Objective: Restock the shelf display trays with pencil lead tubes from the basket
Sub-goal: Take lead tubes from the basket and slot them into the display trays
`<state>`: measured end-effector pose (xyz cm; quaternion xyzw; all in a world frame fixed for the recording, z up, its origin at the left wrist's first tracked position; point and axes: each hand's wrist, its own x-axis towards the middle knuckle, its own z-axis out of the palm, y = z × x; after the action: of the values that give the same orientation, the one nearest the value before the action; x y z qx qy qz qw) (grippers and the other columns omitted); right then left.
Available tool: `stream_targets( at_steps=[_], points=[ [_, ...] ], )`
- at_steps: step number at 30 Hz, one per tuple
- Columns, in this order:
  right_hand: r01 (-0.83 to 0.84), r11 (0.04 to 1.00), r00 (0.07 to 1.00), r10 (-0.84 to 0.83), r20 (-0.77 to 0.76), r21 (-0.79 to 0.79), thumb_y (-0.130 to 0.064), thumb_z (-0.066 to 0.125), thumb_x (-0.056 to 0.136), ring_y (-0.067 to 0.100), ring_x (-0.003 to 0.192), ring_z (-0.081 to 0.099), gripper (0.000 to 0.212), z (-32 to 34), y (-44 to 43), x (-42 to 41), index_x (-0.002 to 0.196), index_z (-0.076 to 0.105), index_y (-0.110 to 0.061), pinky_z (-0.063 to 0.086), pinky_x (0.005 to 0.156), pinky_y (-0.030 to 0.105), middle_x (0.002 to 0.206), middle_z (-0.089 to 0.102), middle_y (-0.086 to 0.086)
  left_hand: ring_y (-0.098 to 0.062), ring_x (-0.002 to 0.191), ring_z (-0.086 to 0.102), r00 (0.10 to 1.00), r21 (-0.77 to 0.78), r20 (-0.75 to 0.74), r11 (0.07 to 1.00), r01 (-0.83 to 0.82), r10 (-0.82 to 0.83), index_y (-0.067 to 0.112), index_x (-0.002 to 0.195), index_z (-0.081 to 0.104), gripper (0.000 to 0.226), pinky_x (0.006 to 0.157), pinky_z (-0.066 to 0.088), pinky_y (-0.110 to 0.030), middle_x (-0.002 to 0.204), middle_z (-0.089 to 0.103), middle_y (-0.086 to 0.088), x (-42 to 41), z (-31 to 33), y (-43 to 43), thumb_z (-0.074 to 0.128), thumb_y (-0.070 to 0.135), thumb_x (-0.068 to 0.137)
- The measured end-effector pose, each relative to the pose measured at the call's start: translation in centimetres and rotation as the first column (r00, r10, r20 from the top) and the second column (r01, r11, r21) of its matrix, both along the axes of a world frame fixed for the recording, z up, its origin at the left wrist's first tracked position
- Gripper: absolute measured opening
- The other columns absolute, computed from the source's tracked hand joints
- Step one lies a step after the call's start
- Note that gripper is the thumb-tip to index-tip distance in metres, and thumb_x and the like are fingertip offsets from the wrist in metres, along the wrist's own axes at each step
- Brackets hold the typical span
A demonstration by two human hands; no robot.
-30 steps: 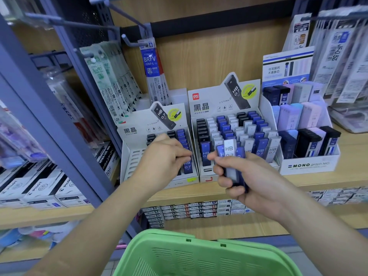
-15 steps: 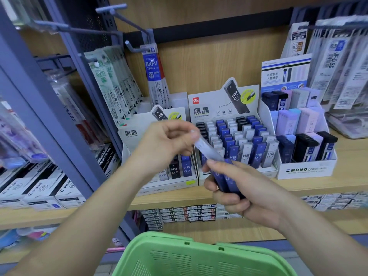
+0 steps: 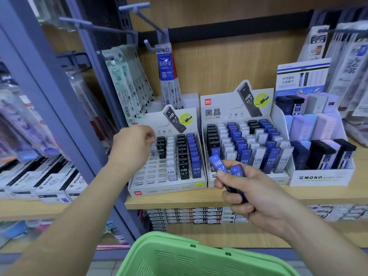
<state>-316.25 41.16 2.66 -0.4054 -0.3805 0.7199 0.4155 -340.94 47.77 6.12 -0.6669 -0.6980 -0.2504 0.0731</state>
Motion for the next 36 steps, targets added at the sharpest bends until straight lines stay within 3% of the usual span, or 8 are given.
stream_targets(
  at_steps=[4,11,17,22,26,30,33,36],
  points=[
    [0.008,1.000,1.000,-0.009,0.030,0.018,-0.006,0.057,0.094,0.008,0.042,0.033,0.010,-0.6,0.2,-0.2,0.103,0.058,-0.010,0.017,0.033,0.012,0.067,0.053,0.004,-0.034,0.093,0.060,0.999,0.001,0.004,0.999,-0.050,0.050,0.014,0.100,0.068,0.016,0.080,0.049,-0.038,0.096,0.070,-0.010,-0.5,-1.3,0.8,0.053,0.014,0.095],
    [-0.016,1.000,0.998,0.015,0.053,0.017,-0.006,0.058,0.094,0.007,0.042,0.034,0.011,-1.2,0.2,-0.5,0.104,0.058,-0.010,0.019,0.031,0.012,0.070,0.053,0.006,-0.032,0.096,0.060,0.992,0.034,0.090,0.995,-0.089,0.086,0.011,0.100,0.072,0.019,0.074,0.040,-0.028,0.100,0.071,-0.009,-0.4,-2.4,2.0,0.054,0.007,0.094],
    [-0.041,0.999,0.997,0.040,0.066,0.015,-0.007,0.060,0.092,0.007,0.043,0.034,0.010,-1.5,0.3,-0.3,0.101,0.059,-0.011,0.020,0.031,0.013,0.071,0.053,0.006,-0.034,0.087,0.061,0.996,0.011,-0.007,0.996,-0.087,0.087,0.009,0.092,0.071,0.018,0.071,0.047,-0.035,0.089,0.070,-0.012,-1.1,-2.4,2.6,0.053,0.007,0.094],
    [-0.053,0.999,0.997,0.053,0.061,-0.010,-0.006,0.060,0.092,0.009,0.046,0.038,0.006,-1.3,0.3,-0.3,0.092,0.065,-0.009,0.018,0.032,0.015,0.076,0.057,0.005,-0.034,0.104,0.061,0.986,0.059,0.161,0.997,-0.052,0.042,0.010,0.108,0.072,0.028,0.090,0.051,-0.039,0.107,0.070,-0.013,-1.0,-3.1,2.6,0.051,0.000,0.092],
    [-0.056,0.998,0.998,0.056,0.041,0.005,-0.005,0.060,0.091,0.008,0.047,0.040,0.011,-1.2,0.2,-0.5,0.102,0.062,-0.002,0.019,0.033,0.014,0.077,0.055,0.005,-0.028,0.091,0.062,0.974,0.091,0.206,0.989,-0.114,0.093,0.012,0.105,0.069,0.018,0.077,0.046,-0.028,0.099,0.070,-0.008,-1.0,-3.1,3.0,0.055,0.010,0.094],
    [-0.030,0.999,1.000,0.030,0.003,0.035,-0.006,0.065,0.082,0.007,0.047,0.041,0.008,-0.8,-0.1,-1.0,0.089,0.061,-0.004,0.019,0.033,0.013,0.072,0.058,0.004,-0.029,0.091,0.063,0.991,0.098,0.097,0.990,-0.101,0.091,0.014,0.100,0.071,0.018,0.078,0.047,-0.030,0.100,0.071,-0.008,-0.8,-2.9,3.3,0.056,0.010,0.093],
    [0.009,0.999,1.000,-0.008,-0.024,0.036,-0.006,0.065,0.084,0.007,0.048,0.042,0.008,-0.5,-0.4,-1.4,0.092,0.062,-0.006,0.021,0.032,0.013,0.070,0.061,0.003,-0.033,0.098,0.061,0.994,0.041,-0.045,0.995,-0.096,0.098,0.015,0.107,0.071,0.025,0.082,0.048,-0.037,0.109,0.068,-0.010,-0.6,-3.2,3.3,0.053,0.007,0.093],
    [0.016,0.999,1.000,-0.016,-0.012,0.044,-0.014,0.066,0.085,0.008,0.047,0.042,0.009,-0.3,-0.7,-1.7,0.092,0.063,-0.012,0.021,0.033,0.014,0.069,0.061,0.002,-0.034,0.106,0.059,0.989,-0.032,-0.083,0.992,-0.124,0.121,0.016,0.116,0.068,0.033,0.086,0.047,-0.037,0.116,0.067,-0.010,-0.5,-3.0,2.7,0.050,0.004,0.091]
  ],
)
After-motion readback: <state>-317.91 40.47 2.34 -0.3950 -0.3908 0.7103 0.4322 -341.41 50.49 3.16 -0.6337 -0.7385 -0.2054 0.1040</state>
